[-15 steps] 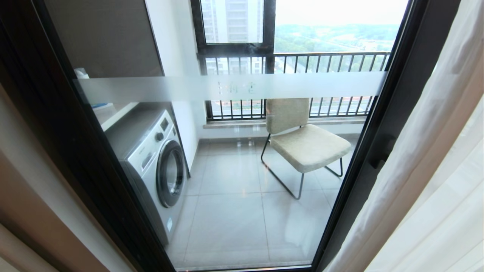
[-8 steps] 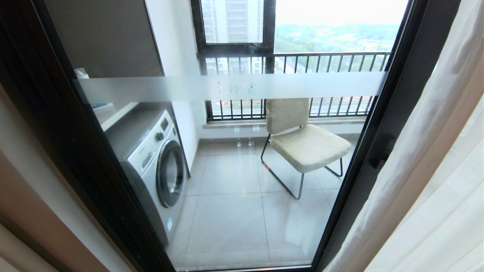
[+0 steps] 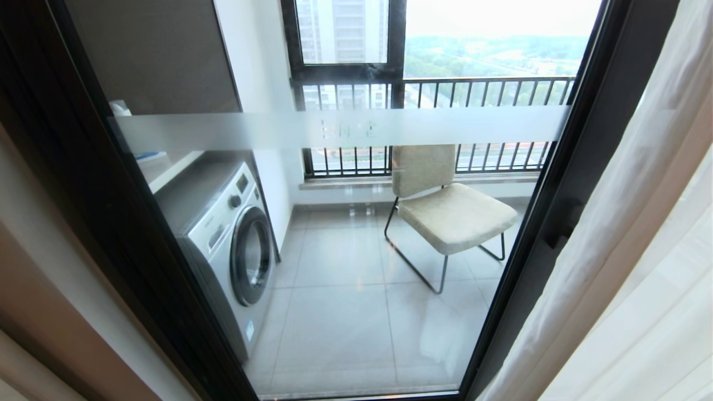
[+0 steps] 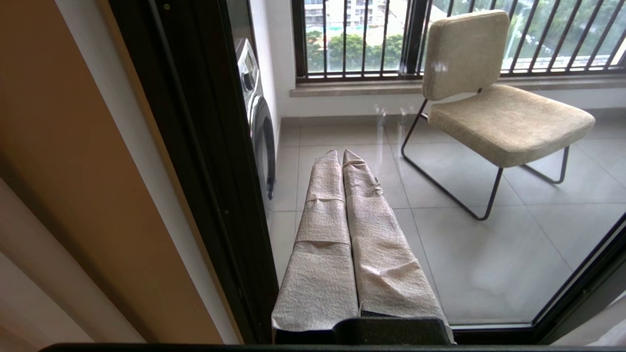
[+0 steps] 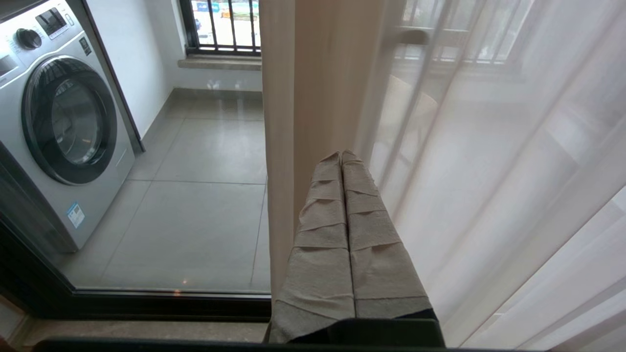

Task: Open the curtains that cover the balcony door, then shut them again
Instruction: Close the inner curtains on both sides

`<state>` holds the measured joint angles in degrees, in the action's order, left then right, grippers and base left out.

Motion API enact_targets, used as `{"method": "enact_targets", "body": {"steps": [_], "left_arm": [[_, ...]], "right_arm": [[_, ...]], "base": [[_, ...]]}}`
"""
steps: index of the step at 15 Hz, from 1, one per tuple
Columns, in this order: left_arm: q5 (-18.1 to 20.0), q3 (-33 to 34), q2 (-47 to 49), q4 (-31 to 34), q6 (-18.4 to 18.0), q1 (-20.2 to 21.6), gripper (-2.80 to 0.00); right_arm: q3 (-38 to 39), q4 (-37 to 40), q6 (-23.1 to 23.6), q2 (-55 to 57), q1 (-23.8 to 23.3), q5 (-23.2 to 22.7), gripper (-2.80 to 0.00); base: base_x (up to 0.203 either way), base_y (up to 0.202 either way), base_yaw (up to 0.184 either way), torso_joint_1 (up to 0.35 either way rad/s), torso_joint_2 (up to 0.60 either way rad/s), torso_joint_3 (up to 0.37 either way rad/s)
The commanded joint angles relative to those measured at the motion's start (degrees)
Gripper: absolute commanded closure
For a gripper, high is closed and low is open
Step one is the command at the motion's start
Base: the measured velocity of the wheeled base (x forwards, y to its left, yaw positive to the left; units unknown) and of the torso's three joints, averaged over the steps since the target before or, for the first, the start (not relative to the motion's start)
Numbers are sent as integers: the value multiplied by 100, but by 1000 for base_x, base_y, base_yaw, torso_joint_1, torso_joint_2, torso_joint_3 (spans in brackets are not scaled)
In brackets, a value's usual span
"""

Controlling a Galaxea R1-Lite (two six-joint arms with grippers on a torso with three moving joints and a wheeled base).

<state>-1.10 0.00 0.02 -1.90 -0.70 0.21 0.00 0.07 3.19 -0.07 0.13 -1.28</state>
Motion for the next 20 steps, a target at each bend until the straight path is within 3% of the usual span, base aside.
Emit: {"method": "enact_targets", "body": {"steps": [1, 4, 15, 20], "left_arm": [[-5, 0, -2, -3, 0, 6, 0], [-5, 0, -2, -3, 4, 6, 0], [-5, 0, -2, -3, 26, -1, 0], [-5, 0, -2, -3, 26, 6, 0]], "right_arm": [[0, 1, 6, 7, 4, -4, 0], [0, 1, 6, 7, -3, -4, 0], [0, 1, 6, 7, 4, -4, 0], [0, 1, 6, 7, -2, -4, 0]], "base": [[0, 0, 0, 0, 0, 0], [-1, 85, 2, -2, 2, 2], [0, 188, 0, 3, 2, 1], [0, 43, 2, 1, 1, 0]]}}
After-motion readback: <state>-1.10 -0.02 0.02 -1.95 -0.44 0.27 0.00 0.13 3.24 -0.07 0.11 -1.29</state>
